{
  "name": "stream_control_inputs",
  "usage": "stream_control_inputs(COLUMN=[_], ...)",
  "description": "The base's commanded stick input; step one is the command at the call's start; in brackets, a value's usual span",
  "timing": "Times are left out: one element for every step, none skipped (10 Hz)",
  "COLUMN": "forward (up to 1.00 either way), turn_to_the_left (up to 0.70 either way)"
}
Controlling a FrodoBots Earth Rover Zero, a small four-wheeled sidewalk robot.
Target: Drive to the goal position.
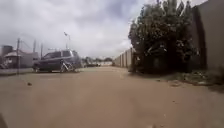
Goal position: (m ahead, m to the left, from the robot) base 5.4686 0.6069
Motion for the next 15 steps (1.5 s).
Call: stream_control_inputs(forward=[1.0,1.0,1.0,1.0,1.0,1.0,1.0,1.0,1.0,1.0,1.0,1.0,1.0,1.0,1.0], turn_to_the_left=[0.0,0.0,0.11,0.27,0.27,0.1,0.0,0.0,0.0,0.0,0.0,0.0,0.0,0.0,0.0])
